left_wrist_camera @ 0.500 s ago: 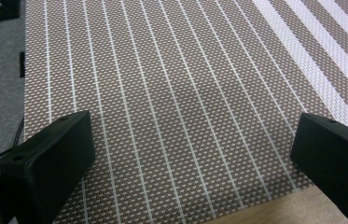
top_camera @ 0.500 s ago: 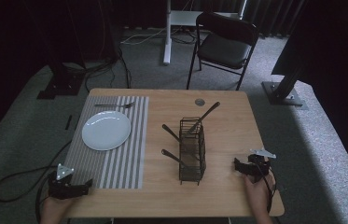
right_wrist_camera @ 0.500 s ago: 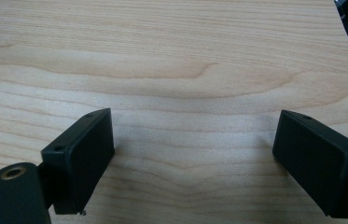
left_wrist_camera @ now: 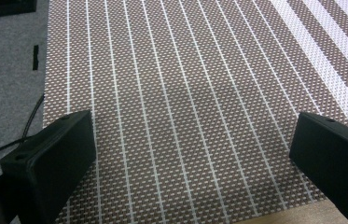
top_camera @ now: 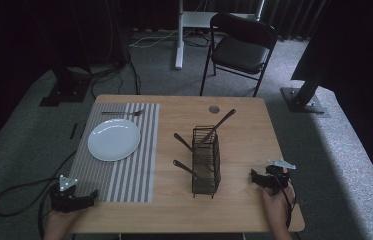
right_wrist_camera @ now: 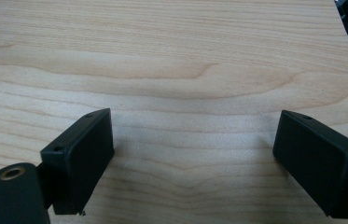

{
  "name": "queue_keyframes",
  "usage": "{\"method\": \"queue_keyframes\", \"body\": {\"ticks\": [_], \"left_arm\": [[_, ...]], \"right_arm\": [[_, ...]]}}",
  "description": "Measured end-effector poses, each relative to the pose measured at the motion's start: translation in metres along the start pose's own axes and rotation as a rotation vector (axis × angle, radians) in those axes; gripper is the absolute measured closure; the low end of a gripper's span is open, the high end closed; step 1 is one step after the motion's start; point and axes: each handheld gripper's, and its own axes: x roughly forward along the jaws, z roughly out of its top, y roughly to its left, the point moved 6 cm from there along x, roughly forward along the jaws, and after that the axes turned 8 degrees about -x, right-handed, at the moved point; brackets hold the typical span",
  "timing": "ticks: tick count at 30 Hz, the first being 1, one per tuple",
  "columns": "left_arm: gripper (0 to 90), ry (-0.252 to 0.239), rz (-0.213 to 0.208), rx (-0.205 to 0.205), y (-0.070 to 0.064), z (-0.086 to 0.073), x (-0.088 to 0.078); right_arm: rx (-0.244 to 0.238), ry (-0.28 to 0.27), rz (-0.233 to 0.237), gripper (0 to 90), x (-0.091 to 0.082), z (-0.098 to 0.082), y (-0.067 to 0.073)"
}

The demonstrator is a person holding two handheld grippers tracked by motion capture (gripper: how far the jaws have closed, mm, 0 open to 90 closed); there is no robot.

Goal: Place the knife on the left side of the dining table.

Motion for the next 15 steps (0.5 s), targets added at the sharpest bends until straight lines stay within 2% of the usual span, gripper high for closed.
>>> {"method": "queue_keyframes", "body": {"ticks": [15], "left_arm": [[3.3,0.022,-0.017,0.026,0.0003,0.0012,-0.0015]], "right_arm": [[0.0,0.0,0.0,11.7,0.0,-0.0002,0.0001]]}}
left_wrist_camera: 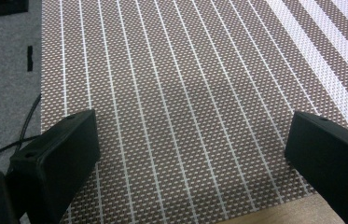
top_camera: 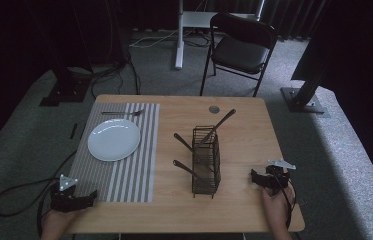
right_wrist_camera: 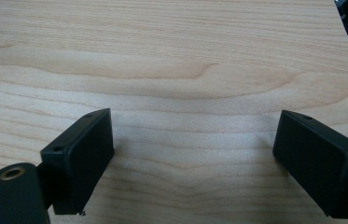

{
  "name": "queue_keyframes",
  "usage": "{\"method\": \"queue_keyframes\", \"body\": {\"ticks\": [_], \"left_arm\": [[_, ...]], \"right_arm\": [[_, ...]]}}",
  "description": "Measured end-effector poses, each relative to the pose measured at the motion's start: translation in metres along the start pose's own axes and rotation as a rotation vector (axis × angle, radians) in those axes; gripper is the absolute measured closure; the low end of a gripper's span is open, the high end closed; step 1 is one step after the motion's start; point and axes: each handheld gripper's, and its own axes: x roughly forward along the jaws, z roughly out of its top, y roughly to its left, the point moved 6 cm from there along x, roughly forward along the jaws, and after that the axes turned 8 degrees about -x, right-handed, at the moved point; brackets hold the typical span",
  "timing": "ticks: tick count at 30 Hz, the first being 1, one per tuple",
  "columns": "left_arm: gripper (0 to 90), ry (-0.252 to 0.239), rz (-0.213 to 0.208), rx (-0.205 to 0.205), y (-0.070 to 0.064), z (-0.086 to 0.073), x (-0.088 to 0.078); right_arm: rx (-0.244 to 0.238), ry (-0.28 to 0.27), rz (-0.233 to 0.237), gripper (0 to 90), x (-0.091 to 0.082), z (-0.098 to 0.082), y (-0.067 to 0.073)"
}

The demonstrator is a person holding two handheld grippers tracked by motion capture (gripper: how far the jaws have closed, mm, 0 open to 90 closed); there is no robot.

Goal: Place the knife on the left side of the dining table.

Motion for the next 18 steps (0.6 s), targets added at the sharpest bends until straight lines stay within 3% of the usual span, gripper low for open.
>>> {"method": "queue_keyframes", "body": {"ticks": [5,18], "left_arm": [[3.3,0.003,-0.037,-0.024,0.001,0.0,-0.003],[3.6,0.0,-0.1,0.017,-0.014,0.01,-0.012]], "right_arm": [[0.003,0.001,-0.001,11.7,0.0,0.0,0.0],[0.007,0.001,-0.005,11.7,0.0,0.0,0.0]]}}
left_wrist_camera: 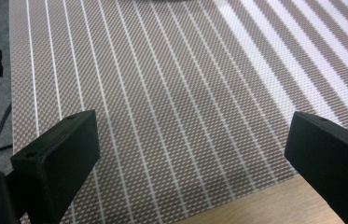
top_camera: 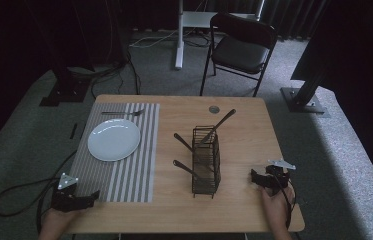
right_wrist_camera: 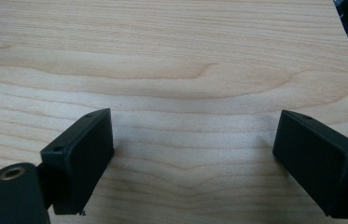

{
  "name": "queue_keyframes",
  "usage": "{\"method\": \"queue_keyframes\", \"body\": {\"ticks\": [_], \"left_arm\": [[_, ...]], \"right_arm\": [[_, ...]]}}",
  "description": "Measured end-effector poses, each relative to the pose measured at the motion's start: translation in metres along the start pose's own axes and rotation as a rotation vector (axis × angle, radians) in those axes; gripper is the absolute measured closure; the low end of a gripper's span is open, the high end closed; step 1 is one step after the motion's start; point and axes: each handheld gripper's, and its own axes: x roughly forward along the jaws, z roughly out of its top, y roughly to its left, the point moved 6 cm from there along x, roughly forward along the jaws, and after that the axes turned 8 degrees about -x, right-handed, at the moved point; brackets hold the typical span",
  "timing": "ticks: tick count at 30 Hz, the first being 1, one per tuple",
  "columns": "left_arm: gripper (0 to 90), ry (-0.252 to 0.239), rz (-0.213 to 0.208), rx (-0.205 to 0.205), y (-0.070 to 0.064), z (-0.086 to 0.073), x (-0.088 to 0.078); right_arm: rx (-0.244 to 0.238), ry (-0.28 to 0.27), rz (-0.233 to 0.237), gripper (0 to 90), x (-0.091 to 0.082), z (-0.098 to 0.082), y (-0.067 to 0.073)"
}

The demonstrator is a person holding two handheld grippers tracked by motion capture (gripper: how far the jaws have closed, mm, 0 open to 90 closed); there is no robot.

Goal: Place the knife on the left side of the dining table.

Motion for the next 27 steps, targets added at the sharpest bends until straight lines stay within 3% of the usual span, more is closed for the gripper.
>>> {"method": "queue_keyframes", "body": {"ticks": [22,23,27], "left_arm": [[4.5,-0.051,-0.091,0.096,-0.036,0.032,-0.013],[4.5,-0.067,-0.118,0.107,-0.042,0.038,-0.015],[4.5,-0.075,-0.125,0.117,-0.046,0.045,-0.018]], "right_arm": [[0.0,0.0,0.0,11.7,0.0,0.0,0.0],[0.0,0.0,0.0,11.7,0.0,0.0,0.0],[0.0,0.0,0.0,11.7,0.0,0.0,0.0]]}}
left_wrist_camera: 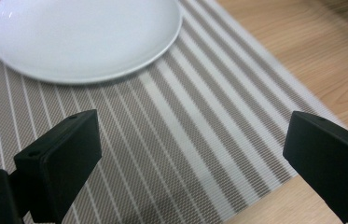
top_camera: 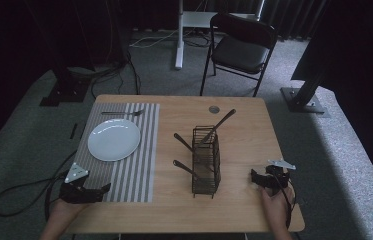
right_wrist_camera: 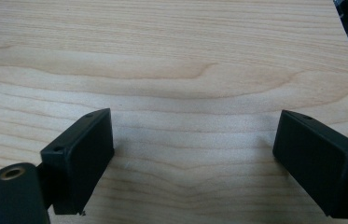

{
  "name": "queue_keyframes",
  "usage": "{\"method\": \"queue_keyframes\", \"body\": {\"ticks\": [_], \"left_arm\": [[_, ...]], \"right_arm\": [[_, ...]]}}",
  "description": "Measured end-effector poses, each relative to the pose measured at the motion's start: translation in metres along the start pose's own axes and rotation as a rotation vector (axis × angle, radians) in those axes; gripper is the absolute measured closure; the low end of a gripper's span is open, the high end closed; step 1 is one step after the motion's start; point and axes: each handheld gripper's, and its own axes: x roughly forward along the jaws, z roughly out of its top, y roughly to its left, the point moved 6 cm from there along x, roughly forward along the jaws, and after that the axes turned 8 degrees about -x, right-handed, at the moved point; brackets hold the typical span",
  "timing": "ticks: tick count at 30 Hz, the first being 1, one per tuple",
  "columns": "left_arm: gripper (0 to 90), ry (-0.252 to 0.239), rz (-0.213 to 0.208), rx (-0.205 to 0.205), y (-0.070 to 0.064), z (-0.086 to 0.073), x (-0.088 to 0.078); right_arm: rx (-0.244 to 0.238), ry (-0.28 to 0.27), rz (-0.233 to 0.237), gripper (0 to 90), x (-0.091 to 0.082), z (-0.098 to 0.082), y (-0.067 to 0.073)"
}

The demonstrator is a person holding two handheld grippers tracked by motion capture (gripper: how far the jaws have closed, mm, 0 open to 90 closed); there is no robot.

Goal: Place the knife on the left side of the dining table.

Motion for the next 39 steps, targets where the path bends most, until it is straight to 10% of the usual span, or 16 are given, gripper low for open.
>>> {"method": "queue_keyframes", "body": {"ticks": [39], "left_arm": [[6.2,-0.063,-0.12,0.161,-0.058,0.08,0.004]], "right_arm": [[-0.002,-0.001,0.0,11.7,0.0,0.0,0.0]]}}
